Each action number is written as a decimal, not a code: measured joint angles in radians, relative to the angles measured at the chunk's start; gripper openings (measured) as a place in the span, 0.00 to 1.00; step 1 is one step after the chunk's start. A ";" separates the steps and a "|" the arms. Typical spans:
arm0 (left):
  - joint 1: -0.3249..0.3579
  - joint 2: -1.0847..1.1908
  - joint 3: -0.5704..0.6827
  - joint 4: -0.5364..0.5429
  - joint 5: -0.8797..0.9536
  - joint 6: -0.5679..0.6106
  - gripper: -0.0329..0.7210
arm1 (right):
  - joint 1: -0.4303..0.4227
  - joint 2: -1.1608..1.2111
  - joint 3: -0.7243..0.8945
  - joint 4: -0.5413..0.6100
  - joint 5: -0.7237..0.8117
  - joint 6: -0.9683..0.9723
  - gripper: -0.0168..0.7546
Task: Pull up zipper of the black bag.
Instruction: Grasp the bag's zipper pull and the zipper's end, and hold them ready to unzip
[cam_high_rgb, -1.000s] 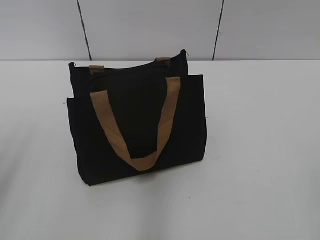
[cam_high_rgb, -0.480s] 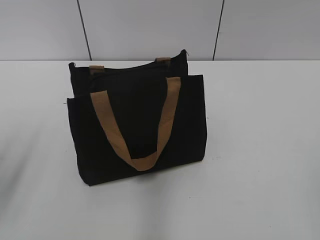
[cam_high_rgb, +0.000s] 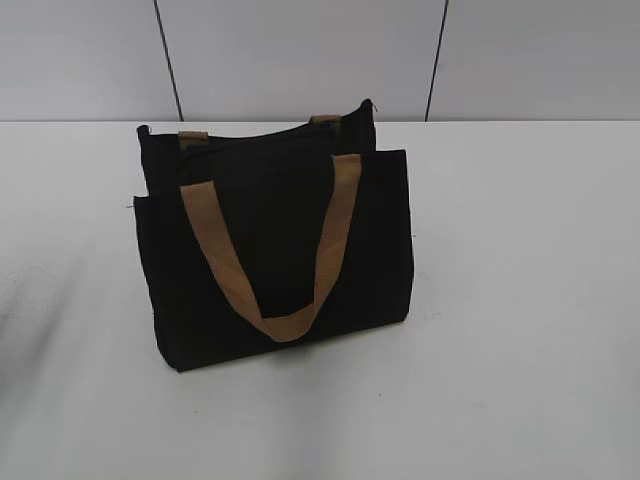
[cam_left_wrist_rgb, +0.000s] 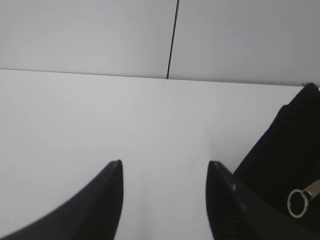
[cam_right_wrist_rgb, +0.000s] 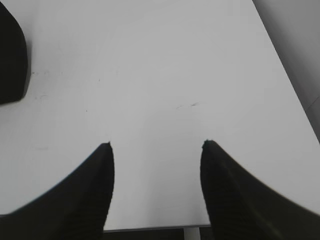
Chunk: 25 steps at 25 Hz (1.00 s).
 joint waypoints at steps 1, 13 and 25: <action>0.000 0.026 0.000 0.001 -0.019 -0.005 0.58 | 0.000 0.000 0.000 0.000 0.000 0.000 0.58; 0.000 0.509 -0.001 0.280 -0.471 -0.160 0.58 | 0.000 0.000 0.000 0.001 0.000 0.000 0.58; 0.000 0.766 -0.012 0.525 -0.732 -0.191 0.58 | 0.000 0.000 0.000 0.001 0.000 0.000 0.58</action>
